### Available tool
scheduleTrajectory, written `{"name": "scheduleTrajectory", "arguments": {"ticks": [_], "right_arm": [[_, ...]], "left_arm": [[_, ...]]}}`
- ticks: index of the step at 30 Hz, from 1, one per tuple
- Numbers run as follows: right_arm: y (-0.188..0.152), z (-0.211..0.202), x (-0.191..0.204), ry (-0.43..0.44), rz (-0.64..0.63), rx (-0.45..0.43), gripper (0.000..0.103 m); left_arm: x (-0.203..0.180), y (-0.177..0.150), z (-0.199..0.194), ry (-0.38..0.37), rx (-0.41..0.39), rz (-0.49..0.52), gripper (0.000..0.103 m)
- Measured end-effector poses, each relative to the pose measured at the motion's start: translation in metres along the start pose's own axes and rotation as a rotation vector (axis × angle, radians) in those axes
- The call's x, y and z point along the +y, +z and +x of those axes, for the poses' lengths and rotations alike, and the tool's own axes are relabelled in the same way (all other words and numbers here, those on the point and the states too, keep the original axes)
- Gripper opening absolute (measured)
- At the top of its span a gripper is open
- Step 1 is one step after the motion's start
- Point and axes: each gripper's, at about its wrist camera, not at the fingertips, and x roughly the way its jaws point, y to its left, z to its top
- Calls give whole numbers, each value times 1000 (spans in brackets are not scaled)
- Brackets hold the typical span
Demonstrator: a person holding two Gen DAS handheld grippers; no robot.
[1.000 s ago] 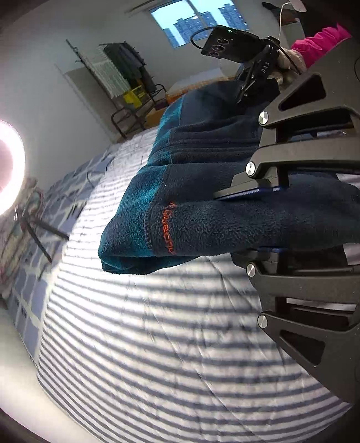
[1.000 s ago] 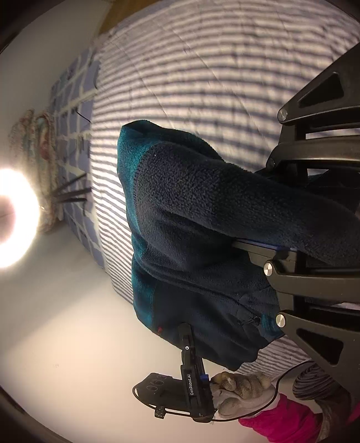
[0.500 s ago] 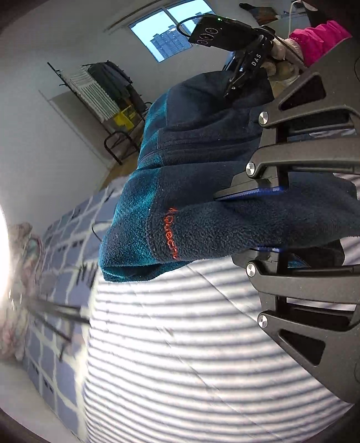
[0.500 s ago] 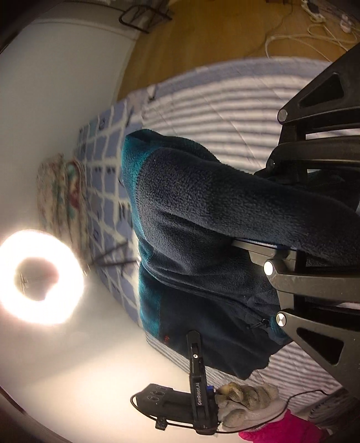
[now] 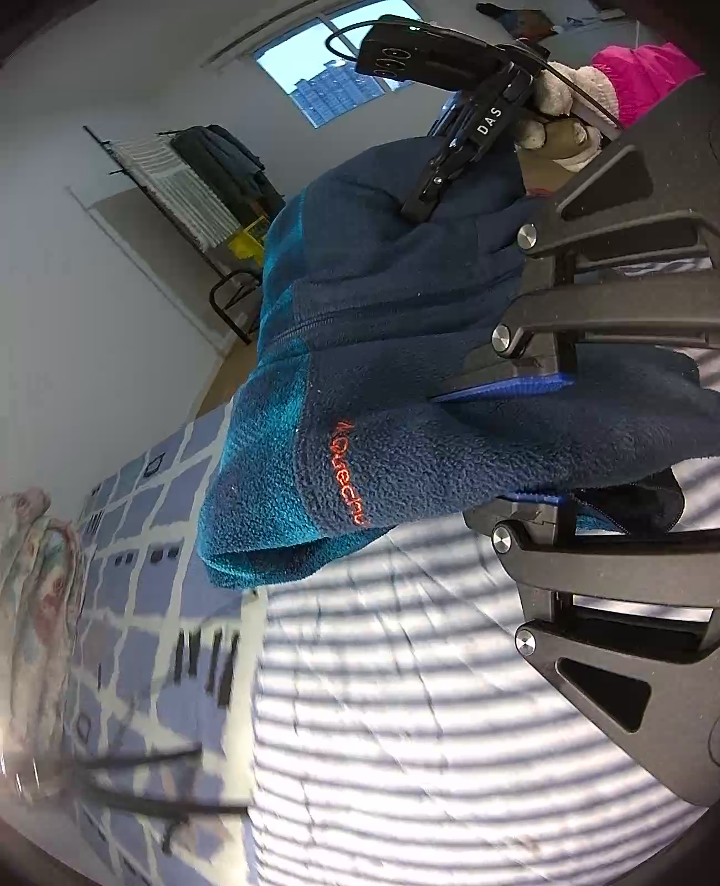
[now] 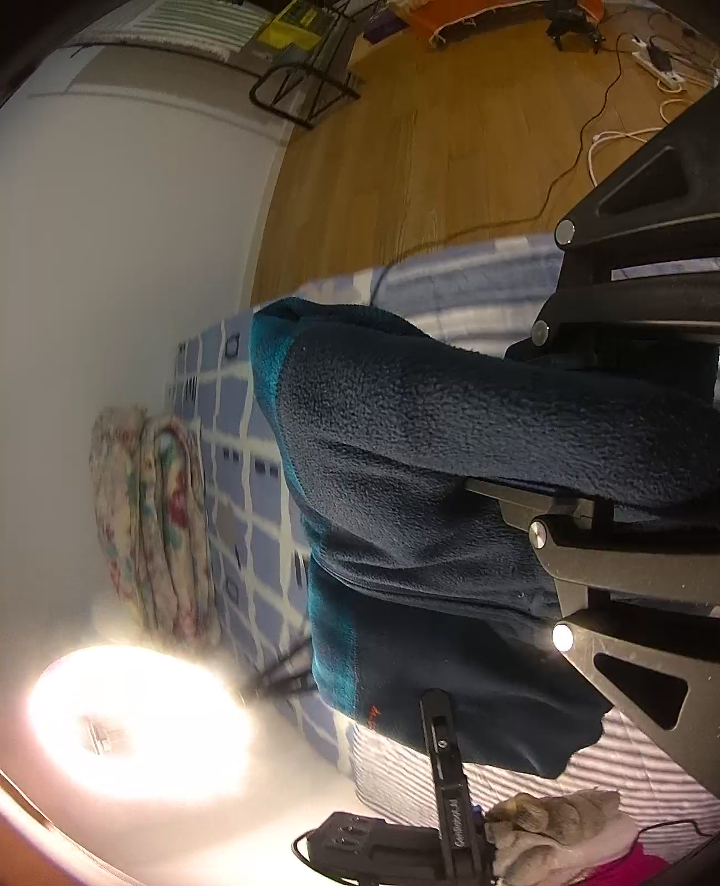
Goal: Fold large clothes
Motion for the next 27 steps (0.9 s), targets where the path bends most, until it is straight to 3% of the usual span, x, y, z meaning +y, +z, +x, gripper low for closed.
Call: {"name": "scheduleTrajectory", "arguments": {"ticks": [5,11,17,19,21,23,27], "right_arm": [[11,25,-37,-44,31,2,25],[18,55,-54,-81,19,16,25],[18,93,-70,-141,-4,59,26],[12,108,-73,-211,-33,98,32],[6,124,-82,-276,-13,144,41],[4,122,-89,-270,24,131,47],[5,111,-97,-255,69,122,52]], "left_arm": [[-22,14,35,1,2,32,24],[-21,28,73,31,15,5,24],[-15,23,104,163,37,68,24],[0,19,115,202,79,56,29],[5,17,114,209,73,52,45],[2,16,114,258,68,93,56],[2,13,106,261,64,81,57]]}}
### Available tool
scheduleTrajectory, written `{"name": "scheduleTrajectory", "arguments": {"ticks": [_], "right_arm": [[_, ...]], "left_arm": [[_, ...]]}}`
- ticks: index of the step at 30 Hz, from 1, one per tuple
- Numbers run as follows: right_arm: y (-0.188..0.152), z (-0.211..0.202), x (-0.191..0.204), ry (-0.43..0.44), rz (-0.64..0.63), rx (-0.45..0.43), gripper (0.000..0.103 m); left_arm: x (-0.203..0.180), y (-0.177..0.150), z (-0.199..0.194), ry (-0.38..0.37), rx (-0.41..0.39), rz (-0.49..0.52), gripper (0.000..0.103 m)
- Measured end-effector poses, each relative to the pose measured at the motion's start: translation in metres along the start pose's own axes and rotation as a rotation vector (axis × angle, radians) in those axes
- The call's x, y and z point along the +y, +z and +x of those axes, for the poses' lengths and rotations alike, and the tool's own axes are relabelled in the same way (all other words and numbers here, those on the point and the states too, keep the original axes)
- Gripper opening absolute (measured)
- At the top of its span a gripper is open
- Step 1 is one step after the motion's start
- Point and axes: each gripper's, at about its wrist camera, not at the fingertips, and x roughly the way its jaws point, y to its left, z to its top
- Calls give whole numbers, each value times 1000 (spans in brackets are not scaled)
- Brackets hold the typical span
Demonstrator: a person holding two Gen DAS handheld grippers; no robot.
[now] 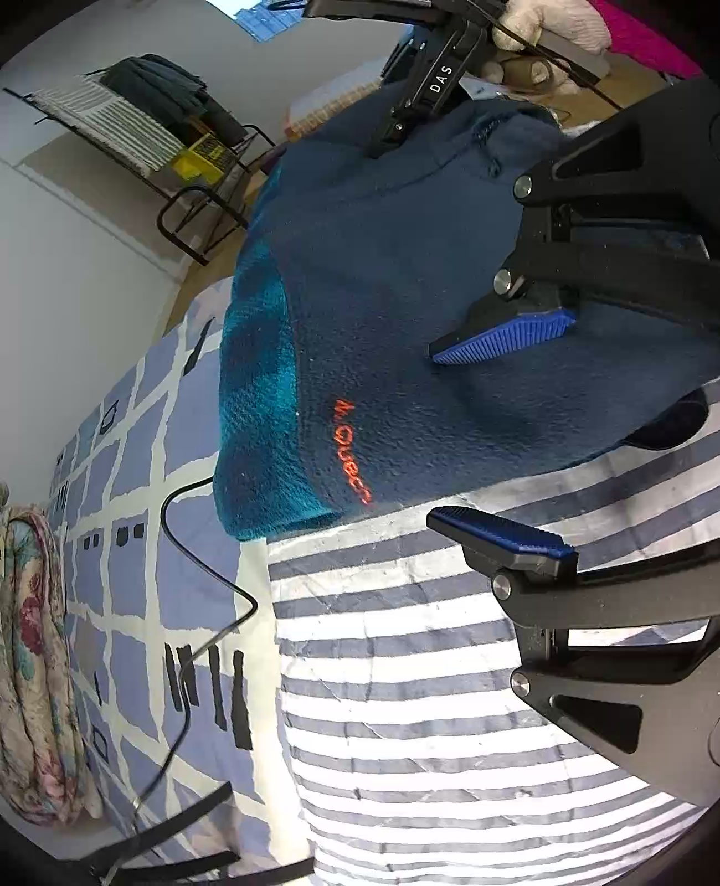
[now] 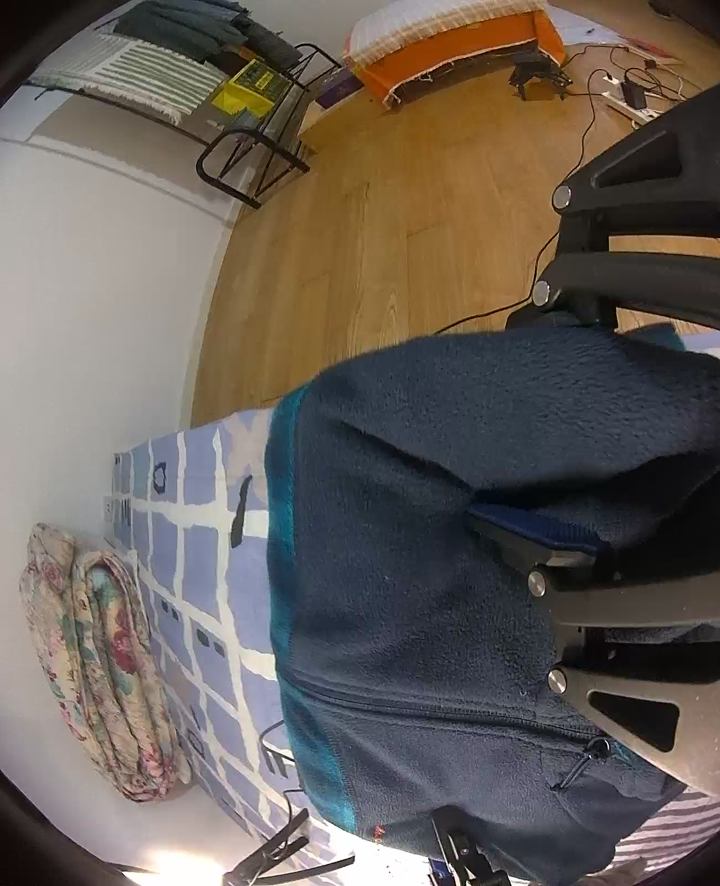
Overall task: Fold large clothes
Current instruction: 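Lower the bundle onto the bed and open both grippers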
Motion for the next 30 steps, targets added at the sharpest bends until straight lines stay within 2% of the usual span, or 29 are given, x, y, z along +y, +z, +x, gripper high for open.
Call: {"name": "scheduleTrajectory", "arguments": {"ticks": [1,7,16,22,30], "right_arm": [[-1,-2,-1,-8,2,-5,56],[-11,-22,-11,-8,67,-25,56],[-34,-84,-12,8,94,-77,55],[-48,-157,4,39,78,-150,55],[-76,-287,40,120,42,-265,55]], "left_arm": [[1,-2,-3,0,0,-7,57],[8,-10,-42,-8,-39,-29,56],[-8,-36,-122,-37,-94,38,56],[-38,-63,-192,-49,-148,113,56],[-75,-122,-332,-51,-261,204,56]]}}
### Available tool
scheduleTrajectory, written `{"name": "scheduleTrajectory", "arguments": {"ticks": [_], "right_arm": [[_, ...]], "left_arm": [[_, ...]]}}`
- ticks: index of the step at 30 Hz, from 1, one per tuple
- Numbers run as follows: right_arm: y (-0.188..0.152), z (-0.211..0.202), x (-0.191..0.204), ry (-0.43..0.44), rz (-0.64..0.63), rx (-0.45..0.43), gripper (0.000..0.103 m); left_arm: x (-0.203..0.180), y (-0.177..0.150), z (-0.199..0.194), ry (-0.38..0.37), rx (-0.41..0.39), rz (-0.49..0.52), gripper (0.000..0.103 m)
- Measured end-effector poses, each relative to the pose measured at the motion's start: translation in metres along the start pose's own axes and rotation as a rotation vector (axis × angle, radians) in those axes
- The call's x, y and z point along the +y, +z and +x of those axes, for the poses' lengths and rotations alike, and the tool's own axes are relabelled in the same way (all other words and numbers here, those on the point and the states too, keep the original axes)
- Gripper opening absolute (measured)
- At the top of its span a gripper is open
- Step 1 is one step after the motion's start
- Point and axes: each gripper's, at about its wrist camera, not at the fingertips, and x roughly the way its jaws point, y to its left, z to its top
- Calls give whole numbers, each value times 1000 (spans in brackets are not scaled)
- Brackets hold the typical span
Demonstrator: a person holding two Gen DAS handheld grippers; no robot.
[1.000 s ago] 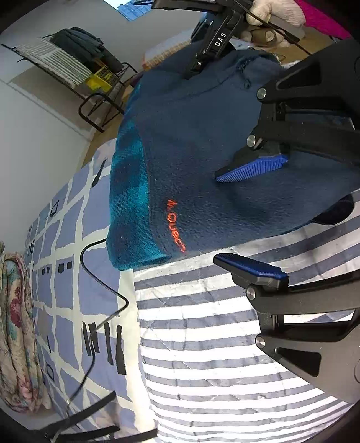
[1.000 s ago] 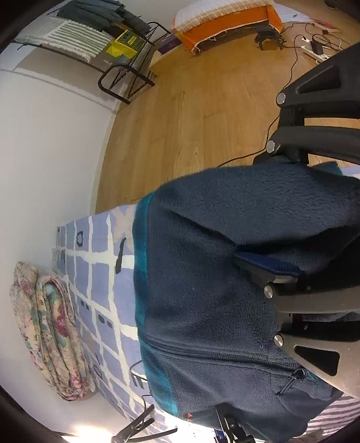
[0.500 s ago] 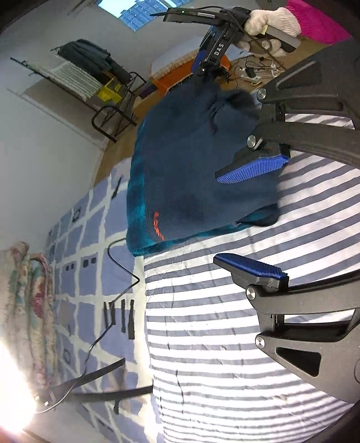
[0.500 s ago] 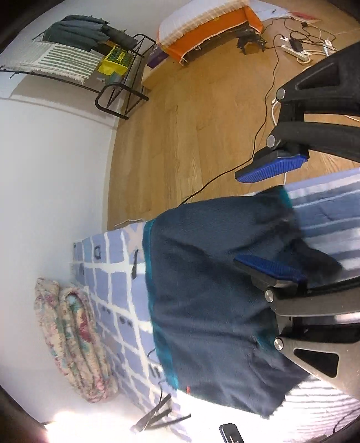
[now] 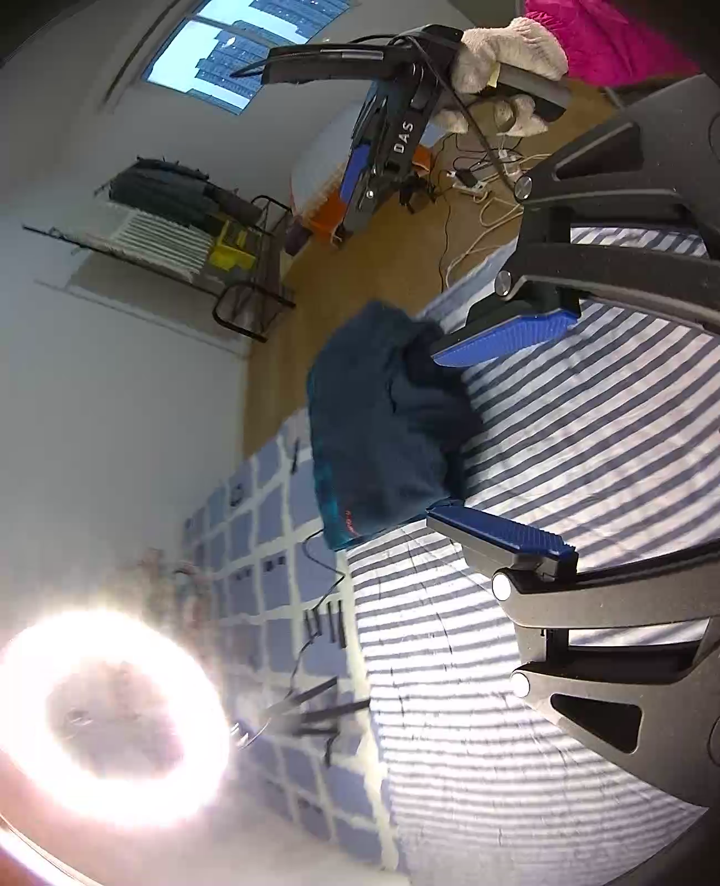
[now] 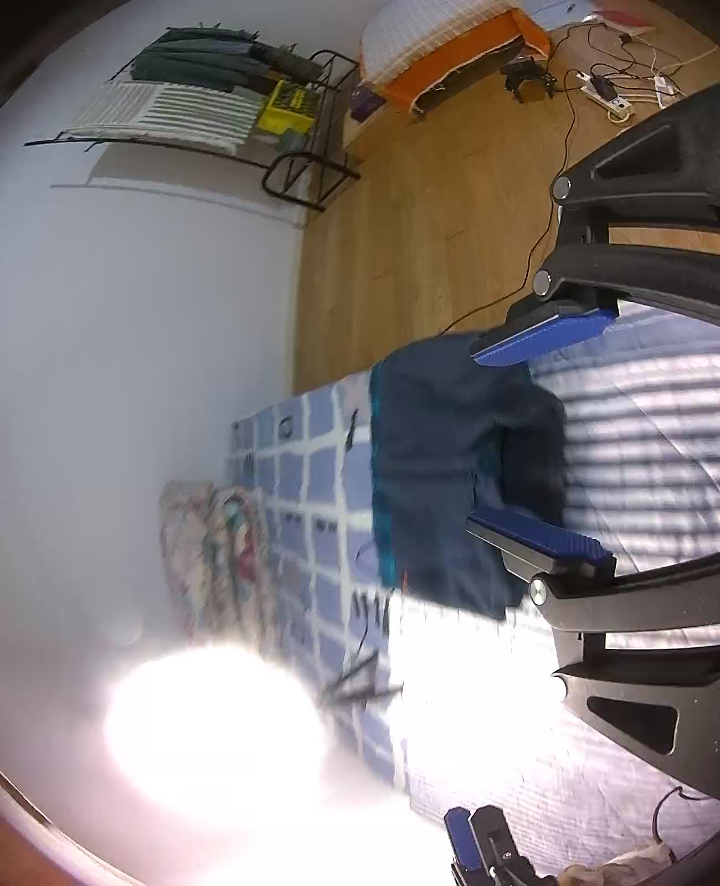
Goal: Fold large clothes
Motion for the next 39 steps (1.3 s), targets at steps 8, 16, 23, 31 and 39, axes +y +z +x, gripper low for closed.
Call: {"name": "scheduleTrajectory", "arguments": {"ticks": [8,16,23,31,39], "right_arm": [[-24,-125,48,52,-47,-92,55],[-81,-202,81,73,-48,-119,56],[-129,-240,100,78,-43,-146,59],[-165,-257,119,41,-62,-170,70],[-185,-265,123,-12,-47,-188,85]], "left_arm": [[-41,-37,-132,55,-104,92,56],[-55,-96,-220,112,-151,91,56],[-55,-138,-247,134,-147,82,56],[-68,-173,-258,153,-175,129,66],[-65,-188,-261,160,-191,135,90]]}}
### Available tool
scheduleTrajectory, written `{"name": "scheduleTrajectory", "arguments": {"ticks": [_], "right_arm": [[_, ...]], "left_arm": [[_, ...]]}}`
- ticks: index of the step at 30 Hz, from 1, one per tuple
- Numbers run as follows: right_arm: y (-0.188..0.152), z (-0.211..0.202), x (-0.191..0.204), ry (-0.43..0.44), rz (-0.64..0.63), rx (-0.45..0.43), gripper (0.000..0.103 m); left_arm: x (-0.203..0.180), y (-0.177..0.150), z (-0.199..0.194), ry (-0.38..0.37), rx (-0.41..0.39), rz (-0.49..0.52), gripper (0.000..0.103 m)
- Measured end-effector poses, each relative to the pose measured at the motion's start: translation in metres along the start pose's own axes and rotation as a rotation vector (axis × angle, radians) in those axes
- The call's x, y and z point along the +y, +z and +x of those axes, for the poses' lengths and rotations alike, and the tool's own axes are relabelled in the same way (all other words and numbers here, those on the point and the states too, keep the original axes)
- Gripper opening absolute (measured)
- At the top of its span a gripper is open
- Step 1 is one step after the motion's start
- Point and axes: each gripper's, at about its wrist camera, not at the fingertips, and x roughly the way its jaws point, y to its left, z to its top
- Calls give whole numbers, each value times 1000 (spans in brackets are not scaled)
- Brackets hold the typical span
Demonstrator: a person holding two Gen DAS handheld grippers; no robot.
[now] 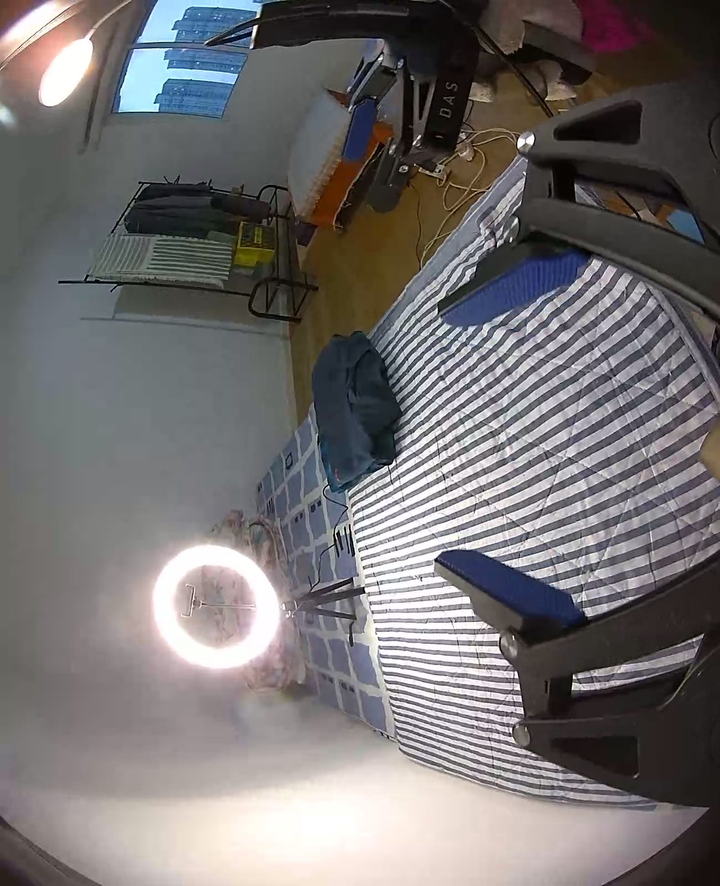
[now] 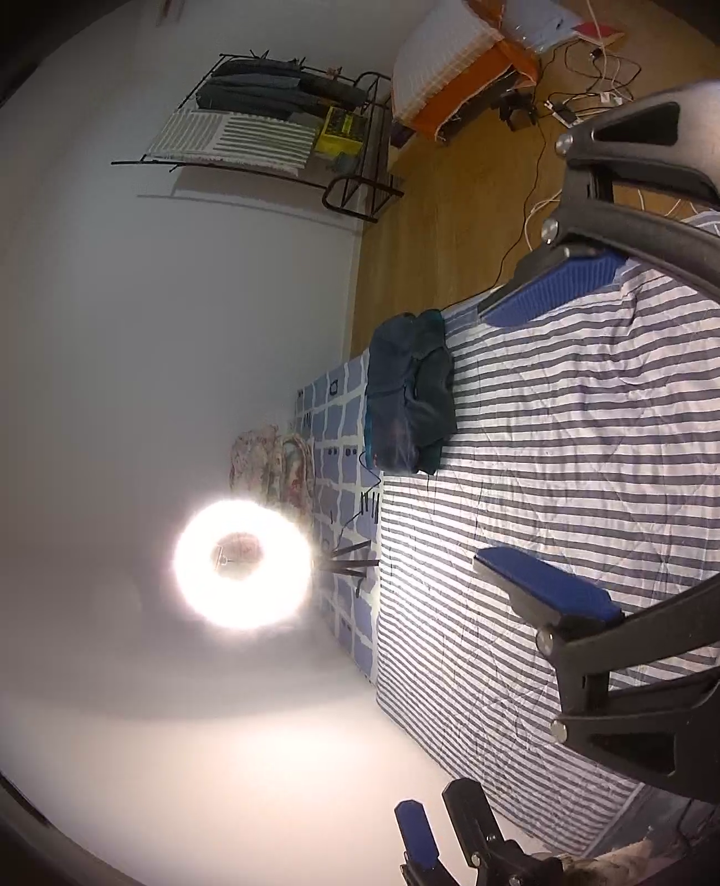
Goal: Fold large clothes
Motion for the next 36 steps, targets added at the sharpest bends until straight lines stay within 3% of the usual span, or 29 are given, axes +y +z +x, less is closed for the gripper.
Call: {"name": "scheduleTrajectory", "arguments": {"ticks": [3,7,12,20,36], "right_arm": [[-3,0,-2,-3,15,-1,91],[-6,-3,-3,-26,23,-14,103],[-9,-5,-4,-30,33,-19,103],[-15,-5,-3,-43,40,-17,103],[-15,-10,-5,-37,28,-30,103]], "left_arm": [[1,-1,-2,24,-13,-1,101],[-1,-2,-6,59,-26,6,103],[-8,-6,-5,100,-9,43,103],[-7,-11,-1,86,32,24,103],[-10,-15,-3,101,21,49,103]]}}
